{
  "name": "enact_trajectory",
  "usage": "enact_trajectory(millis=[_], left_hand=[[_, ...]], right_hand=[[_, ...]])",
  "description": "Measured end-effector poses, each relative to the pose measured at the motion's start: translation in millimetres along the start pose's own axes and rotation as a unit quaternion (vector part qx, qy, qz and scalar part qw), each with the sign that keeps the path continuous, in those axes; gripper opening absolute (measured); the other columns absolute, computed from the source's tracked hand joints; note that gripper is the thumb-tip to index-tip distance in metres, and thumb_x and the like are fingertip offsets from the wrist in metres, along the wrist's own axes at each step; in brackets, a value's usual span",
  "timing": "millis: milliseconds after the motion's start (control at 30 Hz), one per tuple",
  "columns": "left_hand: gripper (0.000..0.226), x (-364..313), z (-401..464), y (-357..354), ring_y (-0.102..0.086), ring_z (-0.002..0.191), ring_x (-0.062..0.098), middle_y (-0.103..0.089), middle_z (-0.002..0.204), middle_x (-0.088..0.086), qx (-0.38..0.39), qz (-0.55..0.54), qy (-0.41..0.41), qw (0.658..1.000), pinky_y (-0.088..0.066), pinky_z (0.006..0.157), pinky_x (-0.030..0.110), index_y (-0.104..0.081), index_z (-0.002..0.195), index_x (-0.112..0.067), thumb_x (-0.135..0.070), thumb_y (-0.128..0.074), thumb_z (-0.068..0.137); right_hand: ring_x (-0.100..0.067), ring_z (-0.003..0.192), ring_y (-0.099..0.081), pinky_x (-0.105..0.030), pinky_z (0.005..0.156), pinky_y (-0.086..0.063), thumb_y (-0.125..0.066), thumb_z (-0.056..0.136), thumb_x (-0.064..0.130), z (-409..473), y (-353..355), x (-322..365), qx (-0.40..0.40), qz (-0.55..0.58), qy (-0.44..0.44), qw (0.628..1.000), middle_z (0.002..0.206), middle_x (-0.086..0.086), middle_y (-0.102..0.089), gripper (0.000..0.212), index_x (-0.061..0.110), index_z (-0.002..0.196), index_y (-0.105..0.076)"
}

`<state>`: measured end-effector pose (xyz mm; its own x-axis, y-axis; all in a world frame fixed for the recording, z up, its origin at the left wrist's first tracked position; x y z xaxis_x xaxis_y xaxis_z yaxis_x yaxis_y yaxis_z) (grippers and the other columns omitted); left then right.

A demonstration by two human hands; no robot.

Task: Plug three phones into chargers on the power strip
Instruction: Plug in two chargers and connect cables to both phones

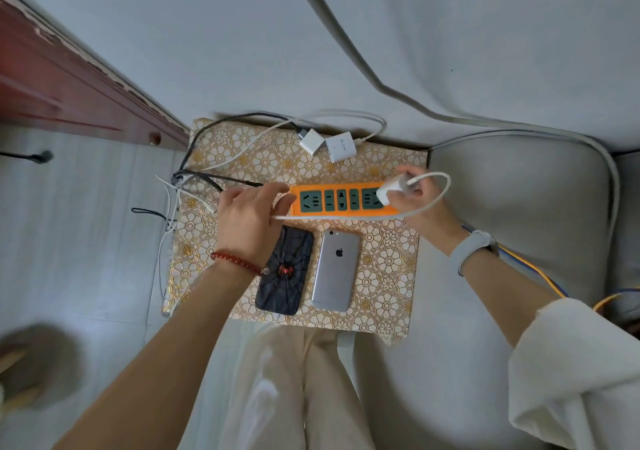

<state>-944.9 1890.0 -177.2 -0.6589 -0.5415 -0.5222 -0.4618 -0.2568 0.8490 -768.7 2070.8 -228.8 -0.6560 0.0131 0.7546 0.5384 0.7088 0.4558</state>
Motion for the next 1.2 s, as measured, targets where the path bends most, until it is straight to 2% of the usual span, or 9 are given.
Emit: enact_trajectory(millis=[100,267,500,633,733,800,933,1100,1200], left_hand=[[0.031,3,-2,4,-0.044,0.049,0.016,-0.054,0.056,0.004,0.000,-0.030,-0.001,1.000,-0.041,0.049,0.026,-0.063,0.083,-0.003,-0.034,-0.064,0.080],[0.054,14,-15,7,-0.044,0.042,0.015,-0.050,0.053,-0.002,-0.004,-0.016,-0.027,1.000,-0.038,0.038,0.021,-0.056,0.072,-0.004,-0.059,-0.054,0.070],[0.048,44,-35,-8,-0.045,0.049,0.015,-0.060,0.059,0.003,0.095,0.086,-0.032,0.991,-0.026,0.043,0.012,-0.055,0.071,-0.010,-0.055,-0.070,0.063],[0.079,32,-50,-22,-0.058,0.066,0.018,-0.065,0.078,0.001,0.147,0.100,-0.108,0.978,-0.044,0.053,0.027,-0.057,0.088,-0.013,-0.084,-0.044,0.054],[0.079,30,-56,-27,-0.058,0.078,0.020,-0.064,0.086,0.000,0.169,0.095,-0.143,0.971,-0.048,0.069,0.034,-0.055,0.094,-0.016,-0.081,-0.016,0.071],[0.073,30,-57,-26,-0.057,0.069,0.020,-0.063,0.075,-0.001,0.159,0.093,-0.167,0.969,-0.047,0.064,0.032,-0.057,0.084,-0.017,-0.070,-0.007,0.082],[0.056,34,-57,-26,-0.052,0.051,0.017,-0.054,0.053,-0.003,0.130,0.119,-0.201,0.964,-0.041,0.053,0.023,-0.055,0.058,-0.017,-0.057,-0.029,0.086],[0.062,36,-54,-30,-0.049,0.048,0.018,-0.052,0.049,-0.001,0.099,0.111,-0.167,0.975,-0.041,0.048,0.025,-0.051,0.052,-0.014,-0.058,-0.026,0.088],[0.054,33,-50,-31,-0.049,0.046,0.019,-0.051,0.047,0.000,0.106,0.110,-0.143,0.978,-0.040,0.047,0.025,-0.050,0.051,-0.013,-0.055,-0.040,0.082]], right_hand=[[-0.028,0.103,-0.057,-0.035,0.082,-0.053,-0.067,0.075,0.003,1,0,-3,0.018,-0.012,0.010,1.000,0.117,-0.008,-0.053,0.051,0.010,0.121,-0.047],[-0.023,0.101,-0.059,-0.028,0.079,-0.053,-0.070,0.073,0.004,-4,-4,3,0.066,-0.083,0.065,0.992,0.113,-0.005,-0.059,0.051,0.016,0.119,-0.051],[-0.023,0.109,-0.054,-0.045,0.089,-0.052,-0.071,0.070,-0.004,-6,-4,9,0.104,-0.148,0.136,0.974,0.119,-0.012,-0.057,0.053,0.010,0.118,-0.054],[-0.024,0.104,-0.055,-0.046,0.087,-0.051,-0.071,0.070,-0.003,-6,-6,16,0.142,-0.183,0.164,0.959,0.116,-0.013,-0.058,0.051,0.008,0.117,-0.054],[-0.030,0.105,-0.056,-0.044,0.086,-0.050,-0.069,0.073,0.001,-6,-11,18,0.159,-0.232,0.171,0.944,0.120,-0.013,-0.056,0.051,0.009,0.120,-0.052],[-0.029,0.112,-0.053,-0.040,0.091,-0.047,-0.067,0.077,0.006,-5,-15,19,0.172,-0.243,0.173,0.939,0.127,-0.014,-0.053,0.054,0.010,0.128,-0.047],[-0.025,0.119,-0.050,-0.040,0.101,-0.042,-0.064,0.082,0.015,-1,-15,21,0.197,-0.270,0.181,0.925,0.136,-0.013,-0.050,0.057,0.012,0.135,-0.041],[-0.026,0.102,-0.060,-0.032,0.085,-0.046,-0.064,0.082,0.012,6,-14,21,0.196,-0.285,0.184,0.920,0.116,-0.012,-0.064,0.044,0.012,0.124,-0.052],[-0.026,0.097,-0.063,-0.031,0.079,-0.047,-0.064,0.082,0.017,14,-17,22,0.205,-0.317,0.177,0.909,0.113,-0.011,-0.067,0.043,0.016,0.124,-0.053]])
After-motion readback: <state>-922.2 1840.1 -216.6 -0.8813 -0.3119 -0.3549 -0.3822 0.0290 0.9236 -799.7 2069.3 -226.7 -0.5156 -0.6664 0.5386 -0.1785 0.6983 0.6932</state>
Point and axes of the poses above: each hand's wrist, its own z-axis towards the middle knuckle, its own y-axis out of the back of the hand, x = y × z, the point moved 4 cm from there along z, towards the middle knuckle
